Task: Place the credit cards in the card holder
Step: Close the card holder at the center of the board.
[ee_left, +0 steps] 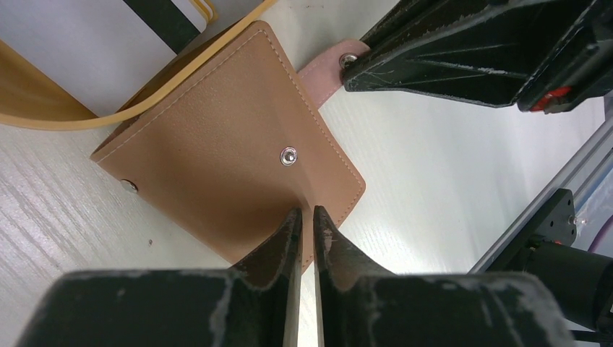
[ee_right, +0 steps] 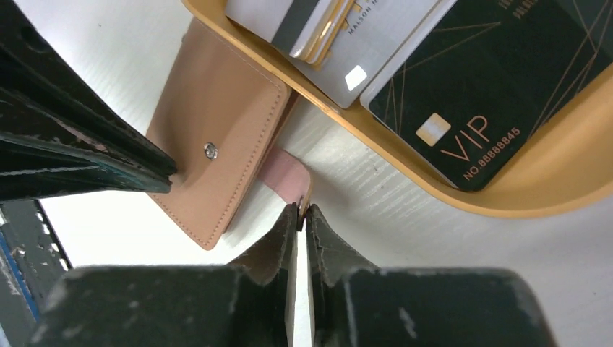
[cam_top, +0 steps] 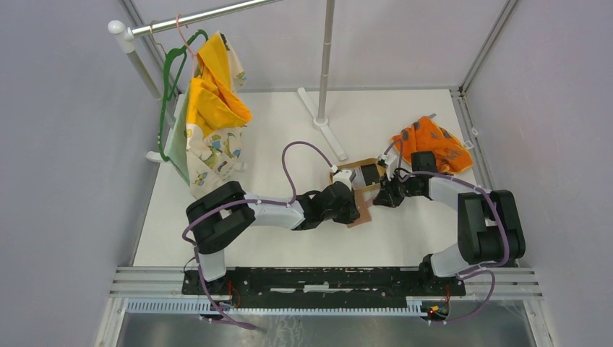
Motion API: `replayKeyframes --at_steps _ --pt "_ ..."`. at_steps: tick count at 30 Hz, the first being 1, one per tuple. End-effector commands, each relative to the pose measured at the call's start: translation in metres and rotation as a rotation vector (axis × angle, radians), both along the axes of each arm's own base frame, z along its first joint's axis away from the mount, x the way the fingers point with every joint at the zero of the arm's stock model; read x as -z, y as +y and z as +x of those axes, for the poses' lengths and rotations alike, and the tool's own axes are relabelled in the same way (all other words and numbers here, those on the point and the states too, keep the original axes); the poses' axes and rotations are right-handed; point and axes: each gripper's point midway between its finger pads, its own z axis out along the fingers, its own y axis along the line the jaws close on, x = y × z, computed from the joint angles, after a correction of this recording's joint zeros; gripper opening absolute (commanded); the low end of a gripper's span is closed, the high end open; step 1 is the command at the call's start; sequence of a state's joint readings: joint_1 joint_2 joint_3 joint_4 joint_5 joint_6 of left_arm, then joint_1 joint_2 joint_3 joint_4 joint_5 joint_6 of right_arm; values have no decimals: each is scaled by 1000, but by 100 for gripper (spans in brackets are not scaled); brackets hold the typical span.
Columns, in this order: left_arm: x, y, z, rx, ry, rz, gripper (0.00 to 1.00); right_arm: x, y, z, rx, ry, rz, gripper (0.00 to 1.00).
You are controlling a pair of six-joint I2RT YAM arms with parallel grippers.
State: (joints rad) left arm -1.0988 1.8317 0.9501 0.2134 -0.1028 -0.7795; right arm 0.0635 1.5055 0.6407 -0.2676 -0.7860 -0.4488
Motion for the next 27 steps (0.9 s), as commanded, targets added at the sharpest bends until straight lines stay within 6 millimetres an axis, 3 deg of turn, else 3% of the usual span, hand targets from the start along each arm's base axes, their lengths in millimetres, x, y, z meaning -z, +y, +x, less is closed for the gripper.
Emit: replayKeyframes --at_steps 1,4,10,15,20,27 --pt "2 3 -4 16 -1 -9 16 -26 12 13 -60 -98 46 6" --pt "2 4 -10 10 30 -37 16 -31 23 13 -125 -164 1 0" --pt "-3 9 -20 -17 62 -77 16 -33 66 -10 -375 -284 -89 0" --pt "-11 19 -27 -30 50 -93 16 -27 87 -29 -518 -325 -124 0" --pt "-18 36 -29 -62 21 -107 16 -16 96 -39 -599 -321 -164 0" --pt "-31 69 -28 -120 -60 -134 17 -20 92 -38 -604 -365 -178 0"
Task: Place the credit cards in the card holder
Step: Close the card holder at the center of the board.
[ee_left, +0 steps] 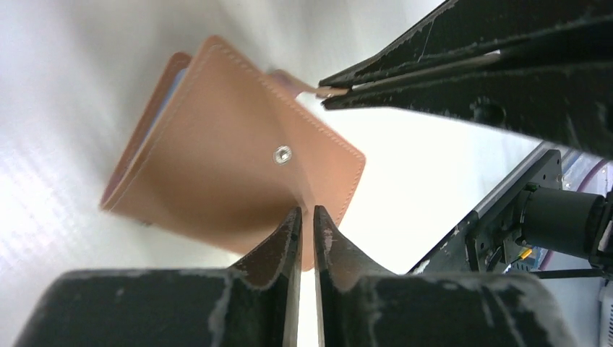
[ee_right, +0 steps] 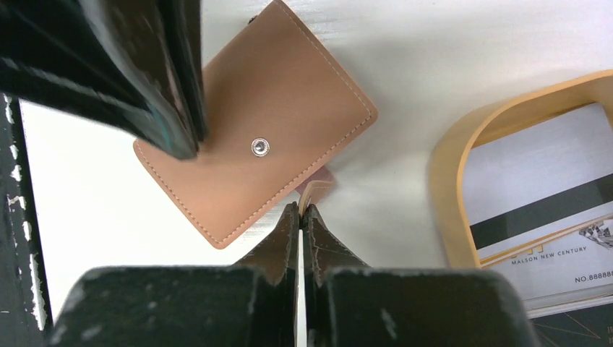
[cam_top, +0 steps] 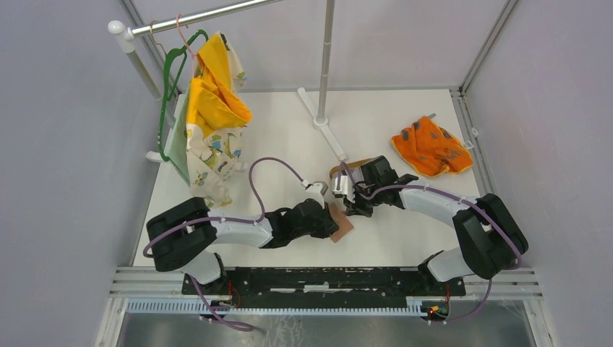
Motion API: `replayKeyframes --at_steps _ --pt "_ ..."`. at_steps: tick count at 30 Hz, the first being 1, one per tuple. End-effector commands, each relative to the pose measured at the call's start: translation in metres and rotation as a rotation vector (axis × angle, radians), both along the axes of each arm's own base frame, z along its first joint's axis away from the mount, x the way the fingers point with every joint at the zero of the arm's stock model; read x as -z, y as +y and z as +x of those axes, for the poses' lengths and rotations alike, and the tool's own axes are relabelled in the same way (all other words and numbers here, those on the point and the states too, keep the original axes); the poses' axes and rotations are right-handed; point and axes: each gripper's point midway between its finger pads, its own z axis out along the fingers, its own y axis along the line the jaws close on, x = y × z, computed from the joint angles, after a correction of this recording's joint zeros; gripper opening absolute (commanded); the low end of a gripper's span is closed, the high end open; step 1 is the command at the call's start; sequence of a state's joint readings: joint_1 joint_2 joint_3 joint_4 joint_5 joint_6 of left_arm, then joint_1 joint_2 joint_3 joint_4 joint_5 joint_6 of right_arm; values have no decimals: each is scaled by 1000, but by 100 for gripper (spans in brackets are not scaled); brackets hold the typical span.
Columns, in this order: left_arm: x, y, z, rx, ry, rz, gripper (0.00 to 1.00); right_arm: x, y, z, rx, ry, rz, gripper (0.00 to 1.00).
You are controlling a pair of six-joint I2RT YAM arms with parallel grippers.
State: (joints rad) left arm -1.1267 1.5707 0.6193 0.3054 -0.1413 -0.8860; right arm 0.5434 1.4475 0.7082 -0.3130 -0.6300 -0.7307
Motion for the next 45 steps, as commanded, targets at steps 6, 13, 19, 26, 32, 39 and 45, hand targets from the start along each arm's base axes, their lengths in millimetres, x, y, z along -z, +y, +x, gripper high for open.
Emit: replayKeyframes --at_steps 6,13,19,26,32,39,45 --pt "-58 16 14 -28 -195 -100 25 -5 -1 5 -10 -51 -3 0" --pt "-41 30 41 -9 -238 12 28 -15 0 12 -11 -132 24 0" --pt "-20 27 60 31 -232 63 27 -16 7 9 -108 -240 14 0" --pt "-4 36 52 8 -155 82 28 -17 18 5 -225 -373 -19 0" --pt "2 42 25 -49 -55 37 27 -14 33 -3 -285 -399 -48 0" --pt "1 27 -12 -36 -9 -12 26 -9 40 -8 -316 -416 -82 0" --pt "-10 45 -15 -90 -49 -34 27 -14 33 -17 -345 -437 -73 7"
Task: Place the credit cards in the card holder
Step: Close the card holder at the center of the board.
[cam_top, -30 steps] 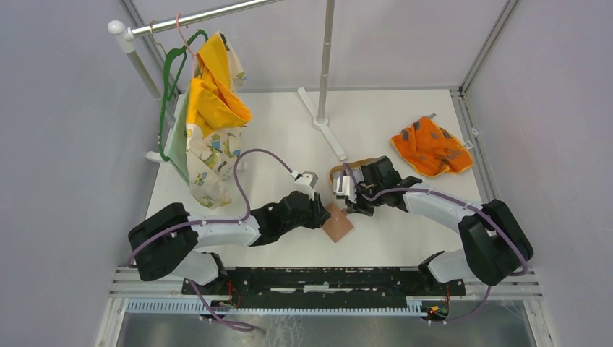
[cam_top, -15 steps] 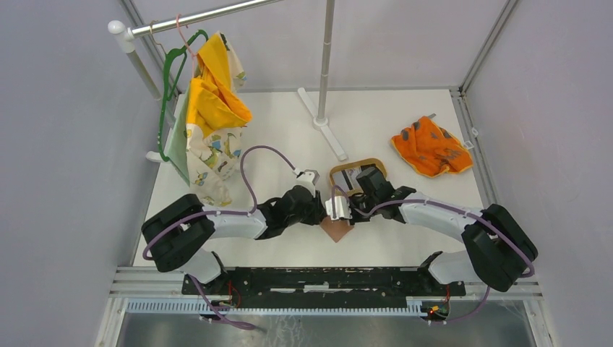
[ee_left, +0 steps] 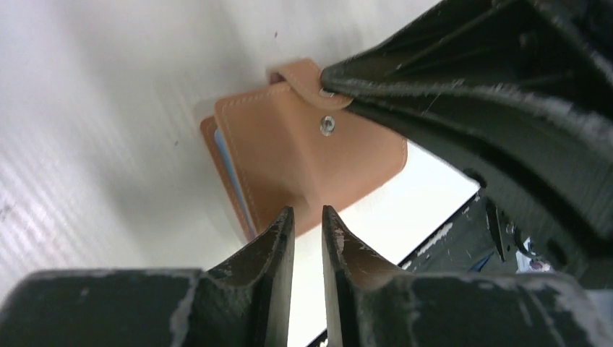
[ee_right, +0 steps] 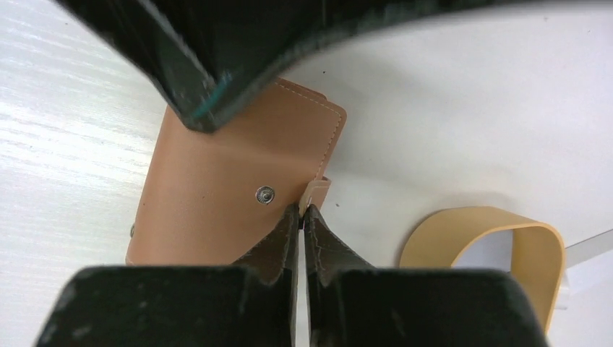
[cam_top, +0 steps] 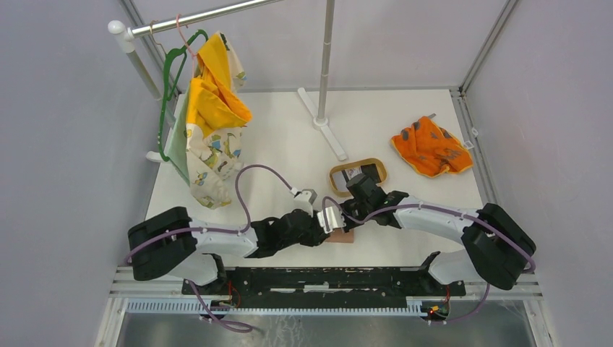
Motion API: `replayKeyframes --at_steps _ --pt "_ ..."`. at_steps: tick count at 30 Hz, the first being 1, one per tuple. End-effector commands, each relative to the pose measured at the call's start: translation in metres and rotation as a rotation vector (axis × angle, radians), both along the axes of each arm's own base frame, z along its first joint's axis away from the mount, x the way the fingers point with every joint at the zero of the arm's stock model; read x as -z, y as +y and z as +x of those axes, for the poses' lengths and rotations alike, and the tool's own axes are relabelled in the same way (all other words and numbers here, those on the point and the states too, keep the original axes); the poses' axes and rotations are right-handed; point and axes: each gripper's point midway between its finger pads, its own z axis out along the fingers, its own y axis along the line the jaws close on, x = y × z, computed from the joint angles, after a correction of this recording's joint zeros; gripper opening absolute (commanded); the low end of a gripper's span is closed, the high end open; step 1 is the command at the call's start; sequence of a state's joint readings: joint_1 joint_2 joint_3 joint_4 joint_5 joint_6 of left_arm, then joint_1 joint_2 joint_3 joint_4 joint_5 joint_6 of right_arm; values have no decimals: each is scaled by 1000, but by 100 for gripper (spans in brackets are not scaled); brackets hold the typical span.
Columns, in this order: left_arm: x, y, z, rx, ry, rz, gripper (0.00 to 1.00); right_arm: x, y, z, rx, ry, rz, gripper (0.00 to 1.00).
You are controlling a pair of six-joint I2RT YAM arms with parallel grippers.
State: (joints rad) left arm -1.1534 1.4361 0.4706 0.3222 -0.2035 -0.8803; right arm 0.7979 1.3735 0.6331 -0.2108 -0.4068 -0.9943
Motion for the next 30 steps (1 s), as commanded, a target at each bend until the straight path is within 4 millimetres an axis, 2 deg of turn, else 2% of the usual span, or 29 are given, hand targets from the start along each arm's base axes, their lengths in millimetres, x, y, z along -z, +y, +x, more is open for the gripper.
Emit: replayKeyframes --at_steps 1,5,8,11,16,19,26,30 --pt "-19 13 2 -71 -34 -54 29 -16 3 0 -29 -53 37 11" --pt "-39 15 9 -55 -119 -60 34 -20 3 1 -1 -13 53 19" --pt "-56 6 14 -30 -163 -70 34 -25 4 1 8 45 81 25" --pt "-61 -6 16 -9 -169 -79 30 -29 3 -2 7 106 112 31" --pt "-49 -20 18 6 -140 -54 19 -32 2 1 33 155 142 34" --pt "-40 -23 22 -1 -131 -28 17 -30 4 2 43 181 145 34" --pt "-15 -15 26 -28 -103 47 8 -30 6 15 82 202 132 35" --pt "-4 -10 25 -32 -86 68 6 -33 2 21 71 239 121 40"
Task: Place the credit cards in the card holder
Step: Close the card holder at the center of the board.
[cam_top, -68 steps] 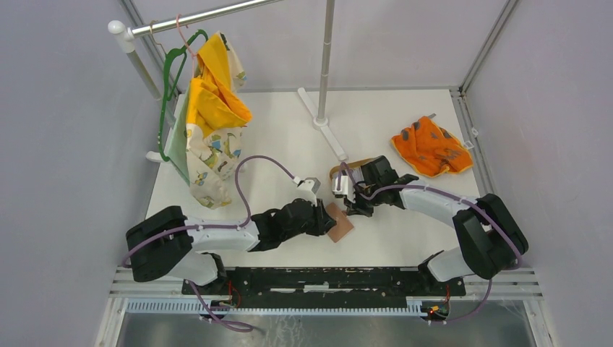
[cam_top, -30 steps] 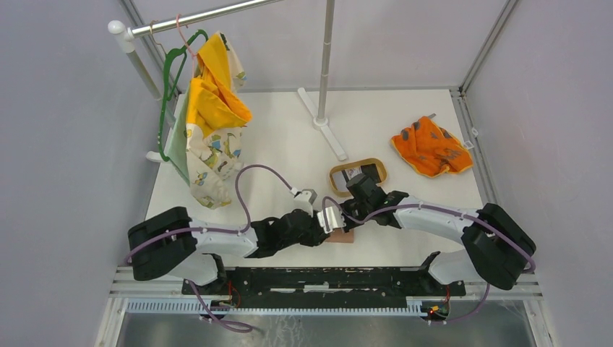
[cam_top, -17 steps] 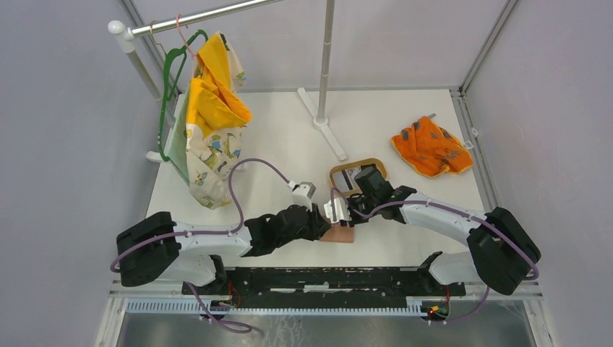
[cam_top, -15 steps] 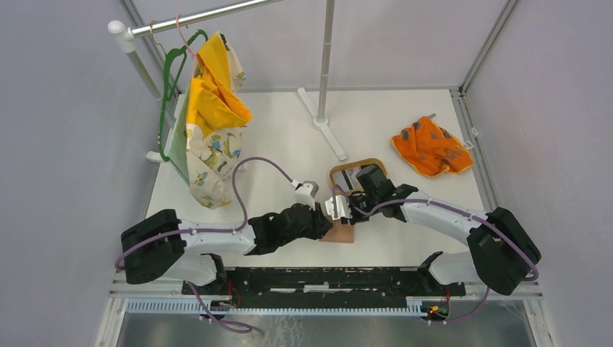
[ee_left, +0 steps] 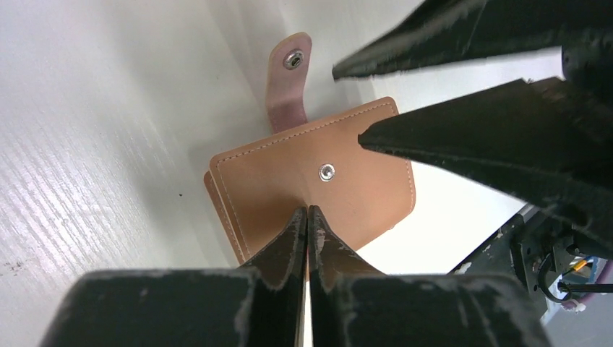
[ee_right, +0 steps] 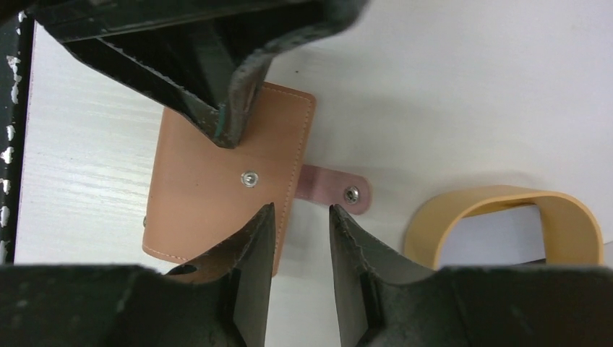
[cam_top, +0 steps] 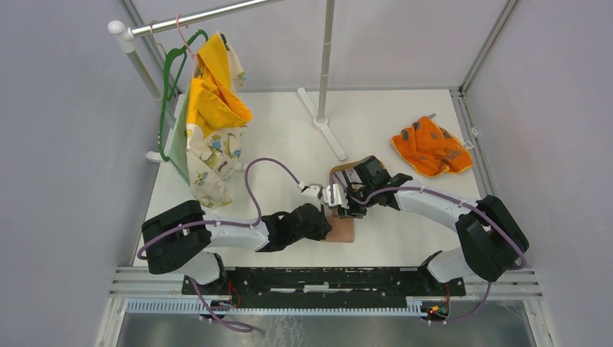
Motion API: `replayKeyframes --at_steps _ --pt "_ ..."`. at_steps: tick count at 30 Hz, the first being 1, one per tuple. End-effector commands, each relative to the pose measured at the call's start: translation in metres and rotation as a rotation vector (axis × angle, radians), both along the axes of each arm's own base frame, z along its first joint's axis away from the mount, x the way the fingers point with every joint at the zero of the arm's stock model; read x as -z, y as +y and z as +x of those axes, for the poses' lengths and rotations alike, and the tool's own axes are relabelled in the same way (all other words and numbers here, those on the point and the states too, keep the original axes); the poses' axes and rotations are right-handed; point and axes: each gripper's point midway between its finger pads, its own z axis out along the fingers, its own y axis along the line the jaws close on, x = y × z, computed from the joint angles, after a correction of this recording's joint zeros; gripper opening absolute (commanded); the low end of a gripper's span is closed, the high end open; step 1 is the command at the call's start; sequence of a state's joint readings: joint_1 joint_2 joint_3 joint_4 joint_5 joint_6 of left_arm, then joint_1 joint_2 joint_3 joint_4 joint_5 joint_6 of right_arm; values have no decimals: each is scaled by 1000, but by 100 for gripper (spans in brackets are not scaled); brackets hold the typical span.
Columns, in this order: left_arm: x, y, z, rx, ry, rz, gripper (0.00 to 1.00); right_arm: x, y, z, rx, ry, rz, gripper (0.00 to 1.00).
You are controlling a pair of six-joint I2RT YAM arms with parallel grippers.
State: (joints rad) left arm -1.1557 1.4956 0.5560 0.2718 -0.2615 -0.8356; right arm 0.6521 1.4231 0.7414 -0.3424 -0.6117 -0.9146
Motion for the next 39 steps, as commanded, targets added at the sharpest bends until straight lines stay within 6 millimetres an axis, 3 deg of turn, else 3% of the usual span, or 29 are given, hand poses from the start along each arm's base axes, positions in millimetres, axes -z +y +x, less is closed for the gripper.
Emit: replayKeyframes --at_steps 1,7,13,24,33,39 --pt "0 0 9 -15 -33 14 5 -19 7 14 -16 38 48 41" --pt "5 7 7 -23 -26 20 4 -1 1 24 23 165 10 42" --pt "5 6 6 -13 -24 7 4 9 -5 35 120 162 -26 52" --pt "6 4 3 1 -20 -1 3 21 4 38 158 245 -18 57" --pt "6 4 3 1 -19 0 3 13 18 30 100 346 46 44" --pt "7 5 3 0 -17 1 3 3 15 33 99 346 79 34"
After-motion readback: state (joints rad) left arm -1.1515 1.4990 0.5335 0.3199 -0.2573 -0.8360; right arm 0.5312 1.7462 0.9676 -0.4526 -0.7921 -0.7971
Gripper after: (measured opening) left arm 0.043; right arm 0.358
